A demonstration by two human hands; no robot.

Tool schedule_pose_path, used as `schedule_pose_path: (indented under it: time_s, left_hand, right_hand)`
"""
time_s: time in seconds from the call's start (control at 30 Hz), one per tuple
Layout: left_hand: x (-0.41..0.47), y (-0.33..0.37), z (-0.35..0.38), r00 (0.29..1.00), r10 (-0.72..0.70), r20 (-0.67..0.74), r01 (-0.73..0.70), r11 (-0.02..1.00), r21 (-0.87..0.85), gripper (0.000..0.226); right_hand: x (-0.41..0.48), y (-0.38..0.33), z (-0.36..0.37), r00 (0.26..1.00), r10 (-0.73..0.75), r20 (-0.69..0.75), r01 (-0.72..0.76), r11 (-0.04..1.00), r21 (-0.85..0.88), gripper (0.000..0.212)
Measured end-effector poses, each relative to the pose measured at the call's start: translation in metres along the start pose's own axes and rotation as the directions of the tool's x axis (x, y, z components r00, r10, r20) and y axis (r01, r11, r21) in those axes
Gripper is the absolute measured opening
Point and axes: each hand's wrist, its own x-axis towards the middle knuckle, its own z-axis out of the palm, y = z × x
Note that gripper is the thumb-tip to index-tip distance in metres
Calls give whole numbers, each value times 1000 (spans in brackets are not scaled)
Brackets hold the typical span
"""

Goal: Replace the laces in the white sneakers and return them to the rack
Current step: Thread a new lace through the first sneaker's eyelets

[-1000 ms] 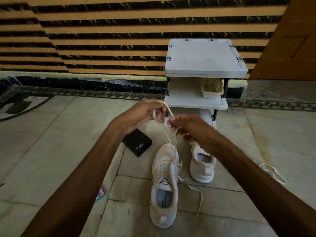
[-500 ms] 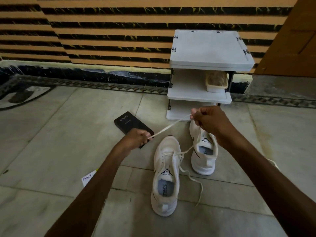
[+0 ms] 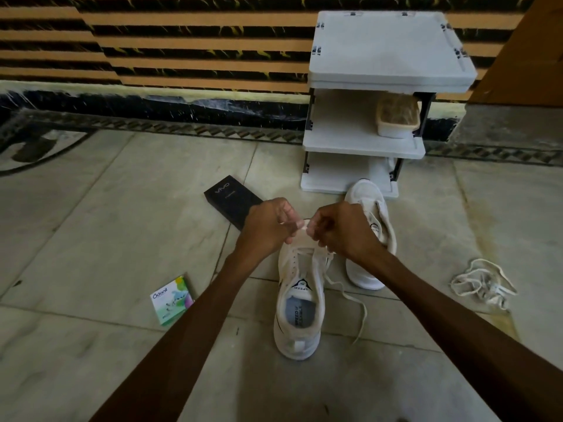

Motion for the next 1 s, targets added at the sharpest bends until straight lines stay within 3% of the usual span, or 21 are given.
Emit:
schedule_pose_path:
  time_s: [0.1, 0.17, 0.27, 0.37, 0.43, 0.53, 0.63, 0.77, 0.9, 1.0]
  left_hand:
    - [0, -10, 0, 998, -61, 12, 61, 998, 7, 11]
    - [-2, -11, 1, 996, -65, 62, 68, 996, -56, 18]
    - [-6, -10, 8, 992, -71, 102, 81, 992, -98, 10]
    - [-8, -11, 17, 994, -81, 74, 86, 994, -71, 10]
    - [-7, -17, 18, 990, -104, 90, 110, 992, -57, 5]
    - [-7, -29, 17, 968, -181, 172, 160, 978, 131, 10]
    - [-13, -35, 21, 925, -279, 257, 215, 943, 253, 21]
    - [-12, -35, 34, 925, -323, 200, 244, 908, 341, 45]
    - [-5, -43, 33, 931, -326, 165, 272, 919, 286, 33]
    - [-3, -52, 27, 914, -350, 203, 327, 935, 138, 20]
  right_hand:
    - [0, 14, 3, 999, 34, -27, -37, 992, -118, 18]
    - [-3, 16, 3, 999, 45, 23, -43, 996, -78, 10]
    - [-6, 10, 8, 994, 37, 98, -42, 998, 56, 15]
    - [-6, 3, 13, 997, 24, 78, -33, 993, 112, 6]
    - [-5, 5, 15, 999, 33, 40, -36, 998, 58, 5]
    - [-7, 15, 20, 996, 89, 9, -88, 992, -88, 19]
    - [-13, 24, 31, 991, 127, 34, -123, 987, -106, 16]
    - [-11, 27, 41, 991, 131, 24, -126, 981, -150, 12]
    - [-12, 22, 45, 990, 143, 16, -135, 965, -226, 16]
    - [-17, 15, 52, 993, 112, -35, -117, 942, -314, 18]
